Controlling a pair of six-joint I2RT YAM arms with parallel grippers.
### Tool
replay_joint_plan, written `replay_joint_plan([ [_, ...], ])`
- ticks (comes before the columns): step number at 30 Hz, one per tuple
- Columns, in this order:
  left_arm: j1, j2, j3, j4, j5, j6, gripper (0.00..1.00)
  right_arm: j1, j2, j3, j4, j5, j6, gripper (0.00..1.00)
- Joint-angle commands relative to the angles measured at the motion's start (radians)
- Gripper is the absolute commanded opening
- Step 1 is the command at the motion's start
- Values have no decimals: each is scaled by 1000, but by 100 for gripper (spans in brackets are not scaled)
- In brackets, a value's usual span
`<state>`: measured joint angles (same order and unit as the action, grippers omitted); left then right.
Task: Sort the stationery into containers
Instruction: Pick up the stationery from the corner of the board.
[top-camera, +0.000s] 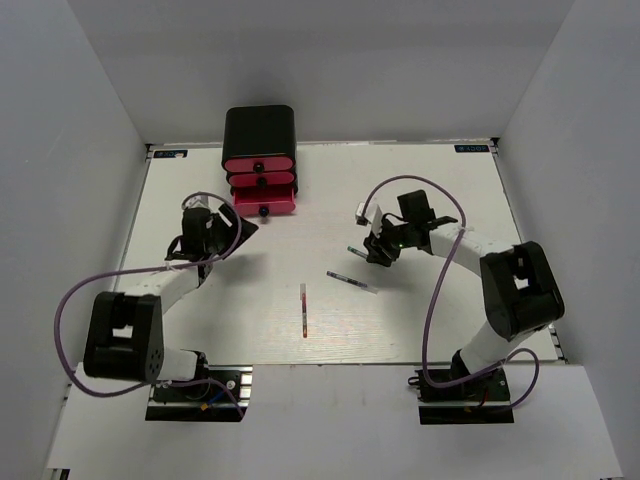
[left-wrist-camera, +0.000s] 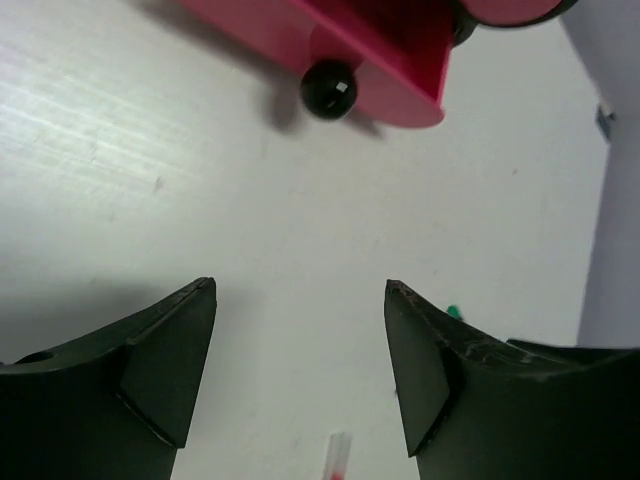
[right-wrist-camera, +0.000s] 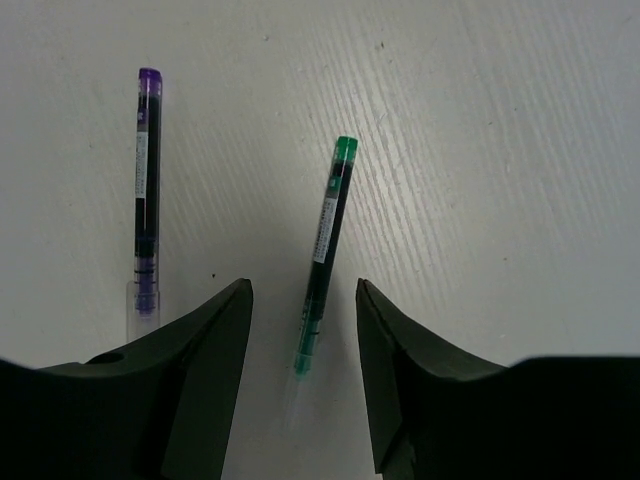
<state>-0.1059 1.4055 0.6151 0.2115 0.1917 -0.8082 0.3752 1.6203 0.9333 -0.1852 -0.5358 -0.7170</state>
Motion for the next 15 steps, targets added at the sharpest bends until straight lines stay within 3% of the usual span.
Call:
replay_joint_plan([
  [1, -8, -132, -32, -203, -47, 127, 78, 5, 27, 39, -40, 8, -25, 54],
  [5, -17, -296, -11, -445, -119, 193, 84, 10, 76, 47, -34, 40, -18, 57],
  [10, -17, -520, -20, -590, -142, 267, 88, 14, 130, 76, -31, 74, -25, 57],
  [15, -17, -667, -61, -757, -140, 178, 97, 40, 167, 72, -42, 123, -70, 44],
])
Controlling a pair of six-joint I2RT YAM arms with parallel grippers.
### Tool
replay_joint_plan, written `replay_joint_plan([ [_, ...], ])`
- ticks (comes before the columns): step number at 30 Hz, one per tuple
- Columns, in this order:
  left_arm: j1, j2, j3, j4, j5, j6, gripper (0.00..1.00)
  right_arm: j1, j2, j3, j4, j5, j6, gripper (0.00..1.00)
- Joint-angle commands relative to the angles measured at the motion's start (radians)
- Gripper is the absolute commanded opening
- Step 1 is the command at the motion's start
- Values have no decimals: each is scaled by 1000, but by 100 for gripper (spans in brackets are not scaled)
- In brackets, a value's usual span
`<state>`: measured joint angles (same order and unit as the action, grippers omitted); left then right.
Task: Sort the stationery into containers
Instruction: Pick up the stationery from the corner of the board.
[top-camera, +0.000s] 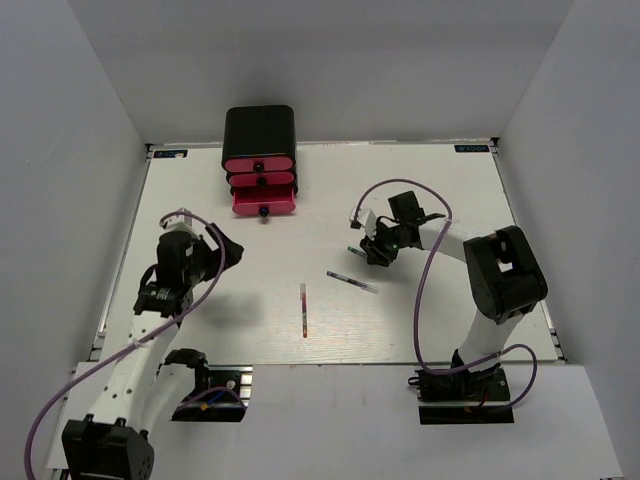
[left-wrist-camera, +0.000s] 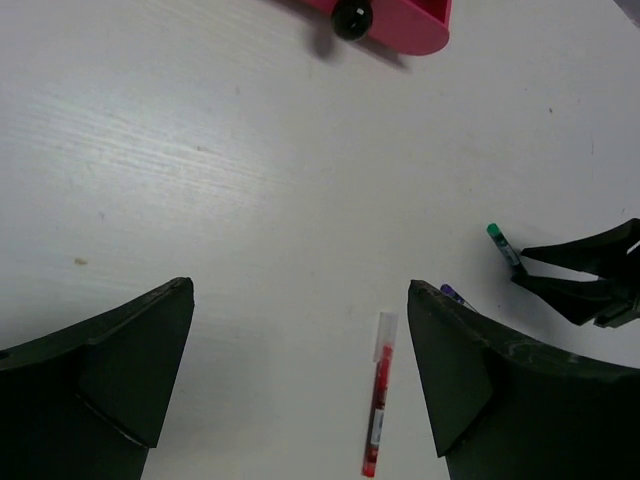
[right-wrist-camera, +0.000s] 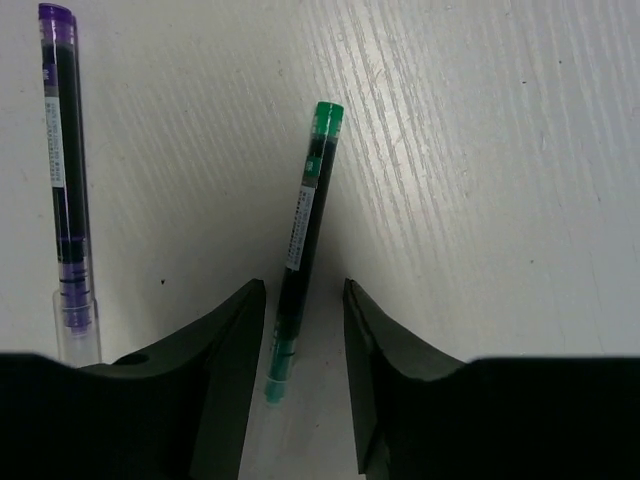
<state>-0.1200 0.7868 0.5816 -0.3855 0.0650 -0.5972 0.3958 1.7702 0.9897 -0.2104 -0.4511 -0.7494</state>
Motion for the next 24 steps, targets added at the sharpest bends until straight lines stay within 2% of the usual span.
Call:
replay_joint_plan([
  [1, -3, -70, -41, -170, 2, -92, 98, 23, 15, 4, -6, 64, -47, 42],
  [5, -3, -205, -117, -190, 12, -243, 100, 38, 20, -19, -6, 77, -80, 19],
  [6, -3, -254, -117, -208, -11, -272, 100, 41, 15, -19, -15, 69, -93, 8],
  [8, 6, -294, -129, -233, -39, -349, 100, 52, 14, 7, -38, 60, -111, 0],
  [12, 16, -343, -138, -319, -102, -437, 100, 75, 21, 110, -67, 12, -145, 0],
  [15, 16, -379, -178, -261, -35, -437, 100, 104, 49, 240, -96, -32, -159, 0],
  [17, 16, -388, -212, -219, 31, -409, 94, 120, 75, 302, -109, -66, -148, 0],
  [18, 16, -388, -212, -202, 50, -398, 92, 145, 84, 396, -104, -70, -143, 0],
  [20, 16, -350, -224, -165, 108, -376, 88, 164, 135, 458, -104, -87, -140, 0],
  [21, 16, -328, -224, -144, 133, -360, 86, 193, 150, 556, -93, -86, -137, 0],
  [23, 6, -233, -224, -105, 192, -325, 85, 210, 228, 628, -83, -68, -113, 0],
  [24, 6, -200, -224, -105, 208, -316, 83, 234, 251, 750, -90, -64, -108, 0],
])
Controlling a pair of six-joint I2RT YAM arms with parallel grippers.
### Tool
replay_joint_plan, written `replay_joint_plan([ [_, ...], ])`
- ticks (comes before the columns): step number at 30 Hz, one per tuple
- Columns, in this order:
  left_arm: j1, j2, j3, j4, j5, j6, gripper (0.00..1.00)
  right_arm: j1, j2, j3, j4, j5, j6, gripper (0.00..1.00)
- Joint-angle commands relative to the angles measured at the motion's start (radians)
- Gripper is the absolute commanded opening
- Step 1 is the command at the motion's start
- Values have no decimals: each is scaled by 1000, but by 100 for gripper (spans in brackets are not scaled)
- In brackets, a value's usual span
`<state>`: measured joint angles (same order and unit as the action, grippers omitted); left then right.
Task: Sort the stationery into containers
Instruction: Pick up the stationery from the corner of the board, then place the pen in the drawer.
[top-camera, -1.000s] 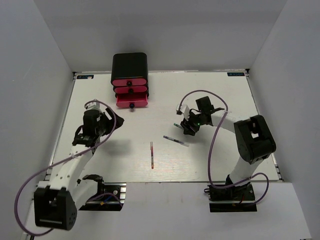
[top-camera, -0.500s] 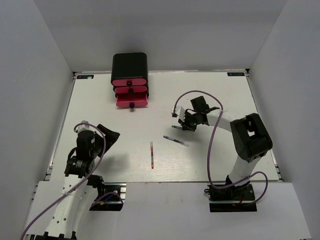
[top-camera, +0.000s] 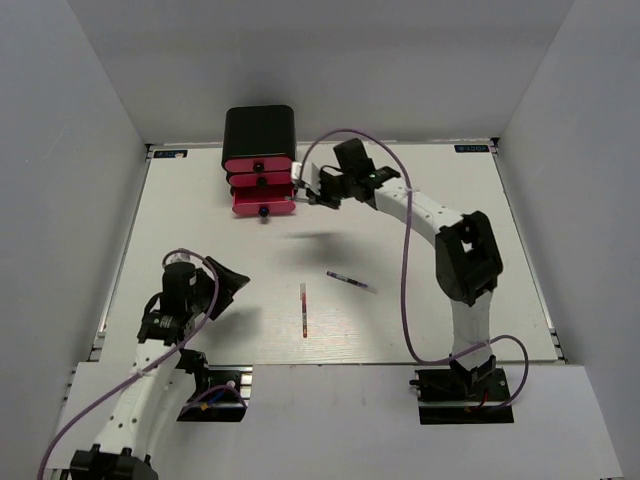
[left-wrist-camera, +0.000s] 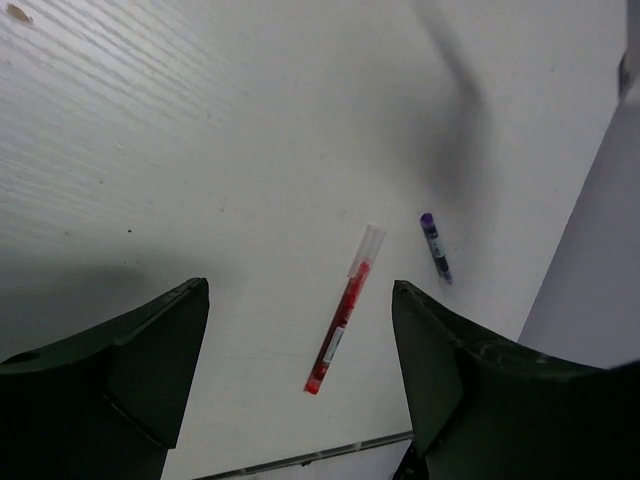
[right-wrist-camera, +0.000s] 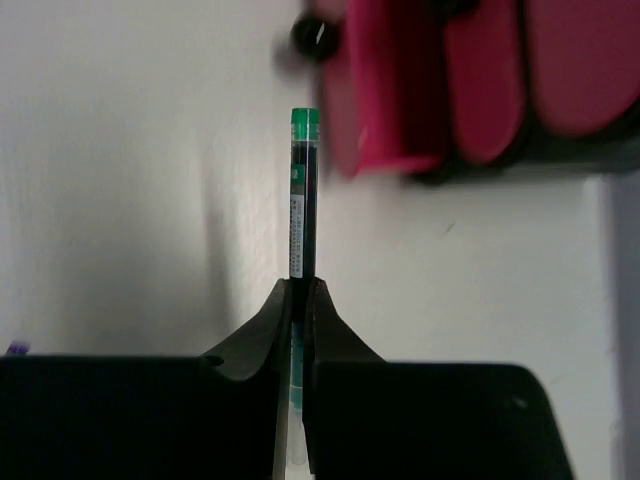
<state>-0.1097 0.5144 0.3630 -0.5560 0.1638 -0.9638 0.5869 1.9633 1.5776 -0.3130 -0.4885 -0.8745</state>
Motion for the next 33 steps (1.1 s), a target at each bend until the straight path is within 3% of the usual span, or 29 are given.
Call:
replay_joint_plan([
  [1, -4, 103, 5, 74, 126, 51, 83, 53, 124, 201, 14, -24, 29, 0],
  [2, -4, 149, 5, 74, 146, 65, 82, 60, 144, 299, 15, -16, 41, 0],
  [4, -4, 161, 5, 94, 158, 65, 82, 93, 207, 338, 41, -4, 42, 0],
  [7, -4, 133, -4, 94, 158, 65, 82, 132, 238, 323, 203, 27, 9, 0],
  [12, -13, 108, 46, 45, 184, 118, 82, 175, 331, 404, 281, 77, 11, 0],
  [17, -13, 119, 108, -38, 194, 210, 83, 194, 388, 410, 462, 157, 20, 0],
  [23, -13, 119, 117, -48, 217, 220, 84, 205, 439, 437, 492, 183, -15, 0],
  [33, -13, 130, 117, -48, 226, 220, 84, 211, 384, 343, 562, 149, -54, 0],
])
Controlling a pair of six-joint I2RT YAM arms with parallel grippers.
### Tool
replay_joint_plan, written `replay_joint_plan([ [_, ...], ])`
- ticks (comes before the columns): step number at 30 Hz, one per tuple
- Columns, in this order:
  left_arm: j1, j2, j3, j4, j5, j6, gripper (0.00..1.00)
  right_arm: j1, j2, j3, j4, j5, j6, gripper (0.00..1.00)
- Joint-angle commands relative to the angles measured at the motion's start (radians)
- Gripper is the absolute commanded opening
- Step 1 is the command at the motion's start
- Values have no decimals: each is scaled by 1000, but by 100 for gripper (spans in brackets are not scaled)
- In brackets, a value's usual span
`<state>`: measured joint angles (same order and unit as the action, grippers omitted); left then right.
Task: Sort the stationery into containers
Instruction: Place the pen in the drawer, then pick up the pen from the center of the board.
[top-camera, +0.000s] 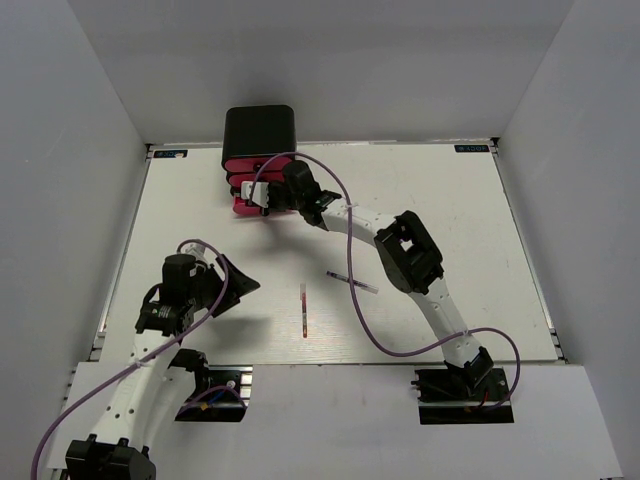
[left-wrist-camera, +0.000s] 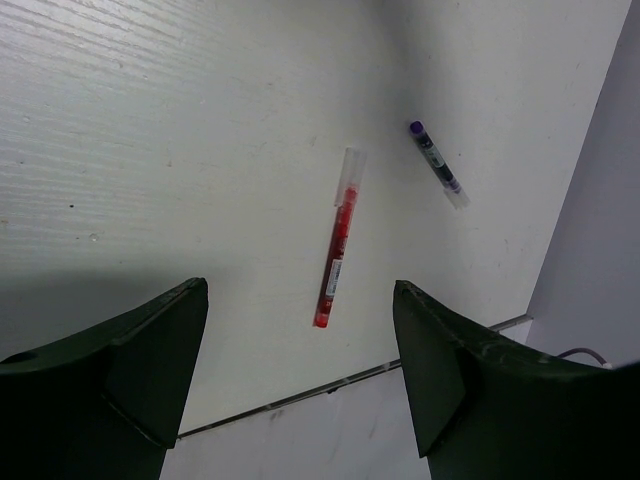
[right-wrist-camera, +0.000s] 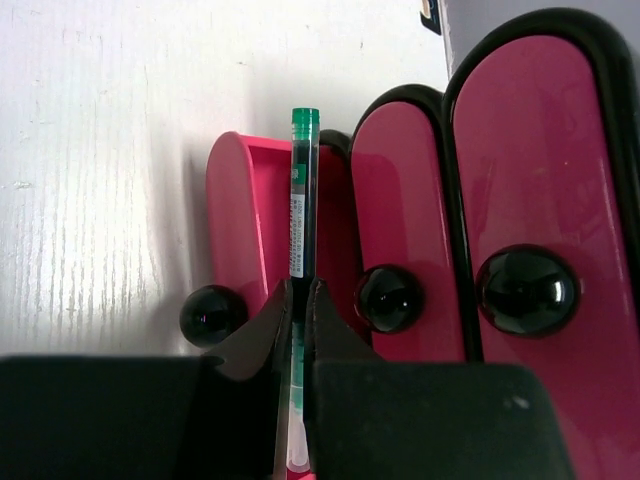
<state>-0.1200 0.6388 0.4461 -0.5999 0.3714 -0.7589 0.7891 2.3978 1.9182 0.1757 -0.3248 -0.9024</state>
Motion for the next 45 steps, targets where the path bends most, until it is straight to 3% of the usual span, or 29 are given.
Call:
replay_joint_plan([
  [1, -3, 5, 34, 5, 18, 15, 84, 7, -40, 14, 70, -10, -26, 0],
  [8, -3, 50, 69, -35, 18, 46, 84, 4, 4, 11, 116, -17, -86, 1],
  [11, -3, 61, 94, -49, 18, 70, 84, 4, -6, 8, 91, -36, -81, 22],
  [14, -3, 73, 103, -37, 27, 70, 87, -1, -28, -25, 71, -48, -82, 33],
  [19, -3, 119, 146, -37, 38, 90, 87, -5, -60, -68, 73, -45, -84, 36],
  [22, -3, 147, 183, -46, 38, 113, 88, -7, -80, -79, 74, -36, -47, 36],
  [25, -3, 180, 209, -46, 61, 135, 85, -14, -152, -134, 90, -26, 54, 24],
  [26, -3, 200, 209, -37, 75, 135, 83, -27, -220, -145, 94, -22, 80, 13],
  [29, -27, 234, 218, 8, 98, 144, 72, -56, -322, -225, 70, 6, 236, 0],
  [30, -27, 263, 218, 18, 98, 144, 67, -70, -372, -264, 58, 15, 291, 0],
  [31, -44, 278, 218, 28, 98, 144, 57, -79, -394, -312, 38, 24, 339, 0],
  [34, -101, 350, 218, 54, 98, 144, 42, -116, -527, -430, -62, 26, 414, 0],
  [35, -119, 369, 218, 54, 86, 144, 42, -132, -545, -445, -149, 27, 416, 0],
  [36, -163, 390, 227, 66, 77, 144, 42, -142, -583, -474, -174, 21, 418, 25],
  [37, -190, 413, 241, 77, 77, 135, 42, -149, -595, -491, -218, 20, 419, 33],
  [39, -249, 493, 262, 77, 34, 110, 46, -171, -621, -582, -292, 24, 439, 38],
  [44, -473, 653, 362, 51, -119, 18, 74, -211, -791, -761, -277, 46, 479, 41],
  [45, -503, 680, 376, 32, -144, 3, 74, -215, -802, -810, -272, 46, 485, 41],
])
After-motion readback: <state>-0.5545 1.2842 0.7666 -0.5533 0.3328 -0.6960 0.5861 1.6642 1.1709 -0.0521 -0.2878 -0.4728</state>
